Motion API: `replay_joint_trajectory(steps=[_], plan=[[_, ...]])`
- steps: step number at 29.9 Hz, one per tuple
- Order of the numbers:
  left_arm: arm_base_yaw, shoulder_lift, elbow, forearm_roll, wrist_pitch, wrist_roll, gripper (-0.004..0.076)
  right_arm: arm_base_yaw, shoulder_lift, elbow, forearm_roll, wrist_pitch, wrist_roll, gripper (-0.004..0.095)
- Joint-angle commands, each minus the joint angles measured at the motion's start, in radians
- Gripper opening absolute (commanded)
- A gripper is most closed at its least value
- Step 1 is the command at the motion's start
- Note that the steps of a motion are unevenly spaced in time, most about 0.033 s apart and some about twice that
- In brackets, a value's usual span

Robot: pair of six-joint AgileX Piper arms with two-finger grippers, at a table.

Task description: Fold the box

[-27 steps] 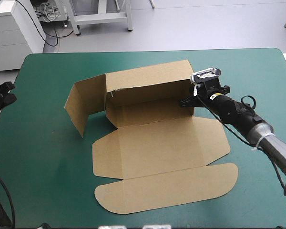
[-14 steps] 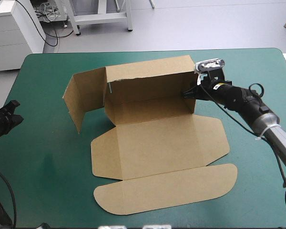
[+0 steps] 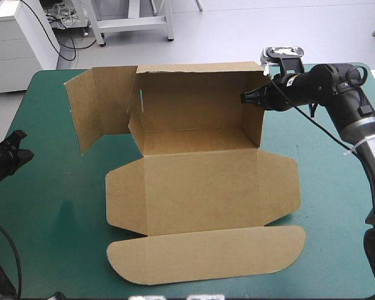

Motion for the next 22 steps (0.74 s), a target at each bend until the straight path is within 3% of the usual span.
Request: replay_joint_trajectory(steps=[1,9,16,22], plan=[[-0.001,-0.034,-0.024,-0.066,-0.003,-0.007,0.0007,-0.003,-0.026,-0.043,0.023,0.126,0.02,-0.0014],[-0.003,-0.034,-0.024,-0.09,0.006,-0.009,0.0007,0.036,-0.028,0.022,0.013,0.137,0.054,-0.0014],[-0.004,-0.034,-0.024,-0.093,0.006,-0.009,0.0007,0.158,-0.036,0.176,-0.094,0.137,0.108,-0.0014],[-0.005,-0.034,-0.024,-0.101,0.006,-0.009,0.0007,0.157,-0.013,0.194,-0.189,0.092,0.167,-0.0014]])
